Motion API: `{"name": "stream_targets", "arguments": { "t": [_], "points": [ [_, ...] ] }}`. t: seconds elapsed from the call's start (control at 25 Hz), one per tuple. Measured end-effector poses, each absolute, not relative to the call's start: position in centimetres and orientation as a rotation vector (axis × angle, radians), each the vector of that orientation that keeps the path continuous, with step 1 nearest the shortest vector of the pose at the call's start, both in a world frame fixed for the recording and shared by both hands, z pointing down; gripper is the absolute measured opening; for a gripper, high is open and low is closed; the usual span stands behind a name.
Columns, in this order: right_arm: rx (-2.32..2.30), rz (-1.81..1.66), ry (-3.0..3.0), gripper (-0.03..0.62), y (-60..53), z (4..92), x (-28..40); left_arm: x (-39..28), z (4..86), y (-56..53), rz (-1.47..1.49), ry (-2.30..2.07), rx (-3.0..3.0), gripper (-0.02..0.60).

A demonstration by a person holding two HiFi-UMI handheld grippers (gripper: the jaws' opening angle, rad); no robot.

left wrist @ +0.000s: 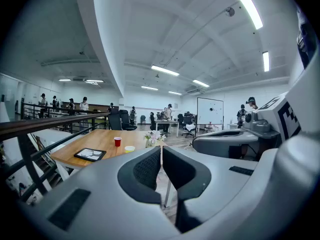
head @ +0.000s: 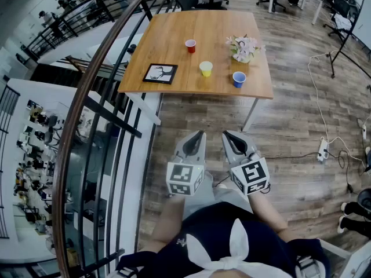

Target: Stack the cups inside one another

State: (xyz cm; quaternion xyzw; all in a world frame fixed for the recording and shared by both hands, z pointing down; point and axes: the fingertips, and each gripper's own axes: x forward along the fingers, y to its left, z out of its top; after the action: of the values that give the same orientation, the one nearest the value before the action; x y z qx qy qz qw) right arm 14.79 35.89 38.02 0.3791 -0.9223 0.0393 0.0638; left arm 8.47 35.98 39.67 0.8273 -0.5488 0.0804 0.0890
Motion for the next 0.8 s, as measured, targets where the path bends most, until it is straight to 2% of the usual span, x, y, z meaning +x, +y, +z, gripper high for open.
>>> {"name": "stream_targets", "arguments": {
  "t": [0.32,0.72,0.76,0.8],
  "points": [
    [1.202,0.141,-2.743,-0.002,33.0,39.5,14.7,7.5,40.9,33.7,0.247,-1.615,2.461,0.028],
    [1.249,0.127,-2.689,0.0,25.0,39.8,13.6,5.7,40.8,25.4,0.24,-1.592,2.475,0.028],
    [1.255,0.128,-2.677,0.009,24.0,39.9,13.5,5.6,40.8,24.4,0.241,-1.588,2.477,0.028],
    [1.26,0.132,-2.664,0.05,23.1,40.0,13.4,5.5,40.8,23.5,0.242,-1.584,2.479,0.028]
  ]
}}
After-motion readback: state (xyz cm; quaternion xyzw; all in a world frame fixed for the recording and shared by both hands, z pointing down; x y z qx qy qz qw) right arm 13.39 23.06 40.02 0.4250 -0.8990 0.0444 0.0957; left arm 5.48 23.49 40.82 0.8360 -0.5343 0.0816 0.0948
